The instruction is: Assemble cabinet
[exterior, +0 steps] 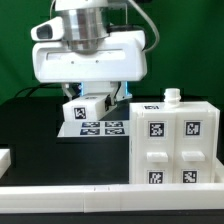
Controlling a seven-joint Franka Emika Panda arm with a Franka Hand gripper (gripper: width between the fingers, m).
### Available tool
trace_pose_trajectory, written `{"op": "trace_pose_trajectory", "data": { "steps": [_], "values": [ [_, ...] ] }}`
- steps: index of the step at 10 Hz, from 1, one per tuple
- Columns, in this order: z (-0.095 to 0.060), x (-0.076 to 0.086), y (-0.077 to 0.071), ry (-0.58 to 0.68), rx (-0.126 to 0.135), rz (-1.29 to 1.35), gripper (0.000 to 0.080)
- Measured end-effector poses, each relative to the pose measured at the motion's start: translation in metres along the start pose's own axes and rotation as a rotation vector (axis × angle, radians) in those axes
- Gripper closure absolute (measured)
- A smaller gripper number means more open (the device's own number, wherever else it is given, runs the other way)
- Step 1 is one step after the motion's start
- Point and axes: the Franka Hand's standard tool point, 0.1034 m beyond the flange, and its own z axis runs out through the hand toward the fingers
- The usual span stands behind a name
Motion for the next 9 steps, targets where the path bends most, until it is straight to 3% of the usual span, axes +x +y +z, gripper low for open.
{"op": "trace_pose_trajectory", "data": {
  "steps": [1,6,7,9],
  "values": [
    [-0.01,0.005,-0.012,-0.01,0.008,0.033,0.0232],
    [-0.009,0.004,-0.012,-0.02,0.006,0.039,0.0232],
    [-0.018,0.009,-0.017,-0.037,0.012,0.036,0.0232],
    [-0.04,0.022,-0.043,-0.036,0.028,0.045,0.0232]
  ]
}}
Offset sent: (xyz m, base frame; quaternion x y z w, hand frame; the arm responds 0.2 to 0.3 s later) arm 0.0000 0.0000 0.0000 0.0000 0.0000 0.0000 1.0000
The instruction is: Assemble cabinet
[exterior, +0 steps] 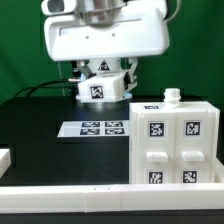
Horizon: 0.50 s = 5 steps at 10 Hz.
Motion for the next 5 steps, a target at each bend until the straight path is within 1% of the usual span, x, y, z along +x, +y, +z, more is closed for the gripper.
{"op": "trace_pose_trajectory", "data": {
  "steps": [2,3,4,5],
  "values": [
    [-0.013,0.002,-0.024,-0.007,0.006,0.011,0.0232],
    [-0.021,0.003,-0.041,-0.013,-0.001,0.046,0.0232],
    [-0.022,-0.002,-0.057,-0.003,-0.03,0.072,0.0232],
    [-0.02,-0.002,-0.055,-0.005,-0.028,0.046,0.0232]
  ]
}}
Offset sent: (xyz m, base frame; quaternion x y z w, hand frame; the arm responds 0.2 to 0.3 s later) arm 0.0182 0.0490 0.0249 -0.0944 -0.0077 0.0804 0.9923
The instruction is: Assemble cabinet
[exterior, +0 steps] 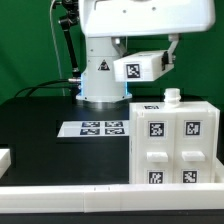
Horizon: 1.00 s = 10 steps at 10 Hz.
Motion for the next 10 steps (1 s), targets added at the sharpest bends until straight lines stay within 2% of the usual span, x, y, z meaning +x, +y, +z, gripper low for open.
{"op": "trace_pose_trajectory", "data": {
  "steps": [2,3,7,10],
  "values": [
    [0.001,0.0,0.001,-0.001,-0.002,0.002,0.0232],
    [0.007,0.001,0.002,-0.005,-0.011,-0.028,0.0232],
    [-0.005,0.035,-0.023,0.006,-0.018,-0.082,0.0232],
    [0.003,0.042,-0.032,0.002,-0.026,-0.092,0.0232]
  ]
}}
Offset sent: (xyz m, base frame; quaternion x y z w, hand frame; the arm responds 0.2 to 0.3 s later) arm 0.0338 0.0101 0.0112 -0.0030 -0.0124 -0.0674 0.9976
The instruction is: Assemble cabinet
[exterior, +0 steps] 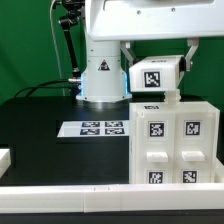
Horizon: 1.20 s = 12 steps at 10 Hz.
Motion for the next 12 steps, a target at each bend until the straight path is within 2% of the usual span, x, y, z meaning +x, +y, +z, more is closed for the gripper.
{"op": "trace_pose_trajectory", "data": {
  "steps": [3,4,6,7,10,12],
  "values": [
    [0.002,-0.001,0.001,-0.003,-0.002,0.0,0.0232],
    [0.009,-0.007,-0.004,-0.002,-0.004,-0.012,0.0232],
    [0.013,-0.009,-0.015,-0.005,-0.005,-0.029,0.0232],
    [0.015,-0.009,-0.016,-0.007,-0.006,-0.031,0.0232],
    [0.02,-0.009,-0.015,-0.014,-0.012,-0.033,0.0232],
    [0.018,-0.005,-0.009,-0.026,-0.014,-0.047,0.0232]
  ]
}}
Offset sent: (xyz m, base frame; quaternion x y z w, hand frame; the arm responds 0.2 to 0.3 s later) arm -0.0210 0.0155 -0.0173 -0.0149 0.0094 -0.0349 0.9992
